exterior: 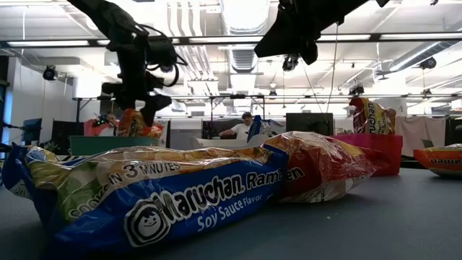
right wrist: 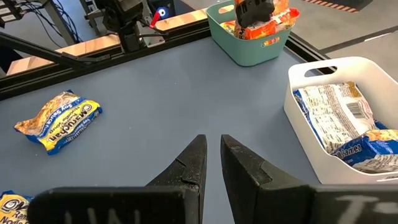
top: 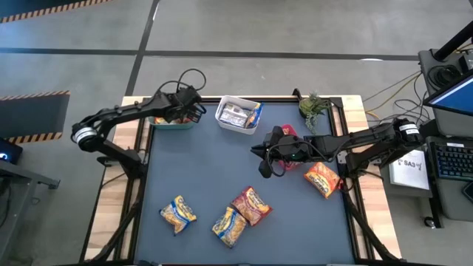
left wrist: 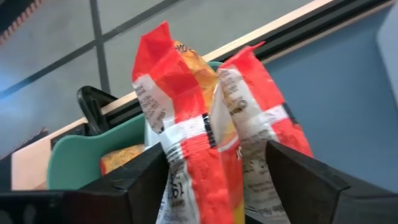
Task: Sort Maruchan noodles
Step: Put the orange noodle pack into the green bin, then put the red noodle pack into the pink bin
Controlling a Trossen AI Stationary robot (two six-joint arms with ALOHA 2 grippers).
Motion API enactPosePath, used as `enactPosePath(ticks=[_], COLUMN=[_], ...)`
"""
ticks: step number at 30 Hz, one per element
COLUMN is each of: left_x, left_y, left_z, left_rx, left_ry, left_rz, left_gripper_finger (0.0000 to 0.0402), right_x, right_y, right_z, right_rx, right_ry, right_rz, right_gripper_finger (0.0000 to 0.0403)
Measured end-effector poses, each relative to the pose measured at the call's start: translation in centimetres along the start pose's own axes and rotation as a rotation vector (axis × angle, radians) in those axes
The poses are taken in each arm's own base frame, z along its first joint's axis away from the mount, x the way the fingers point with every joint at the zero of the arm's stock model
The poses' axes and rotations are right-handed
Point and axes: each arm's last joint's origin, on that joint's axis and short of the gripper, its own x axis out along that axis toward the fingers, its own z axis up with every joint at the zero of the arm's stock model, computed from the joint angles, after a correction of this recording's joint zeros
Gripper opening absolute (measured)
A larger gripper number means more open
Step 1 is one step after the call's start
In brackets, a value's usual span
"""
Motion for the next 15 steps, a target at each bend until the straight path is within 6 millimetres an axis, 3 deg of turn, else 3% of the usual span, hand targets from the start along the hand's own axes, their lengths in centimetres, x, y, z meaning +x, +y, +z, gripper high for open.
enactPosePath(ticks=[9,15], left_x=[-2.1,-4.8], left_y=[0.4,0.3], left_z=[1.3,2.6], left_rx=[0.019,0.068], left_ry=[-0.02,-0.039], left_rz=[-0.02,-0.044], left_gripper_finger=[0.0272,0.0272], right_x=[0.0,0.0], right_y=[0.0,0.0], right_z=[0.0,0.0], right_rx=[0.0,-0.001], right_ry=[0.0,0.0], right_rz=[0.0,0.0], right_gripper_finger=[0.0038,0.0038])
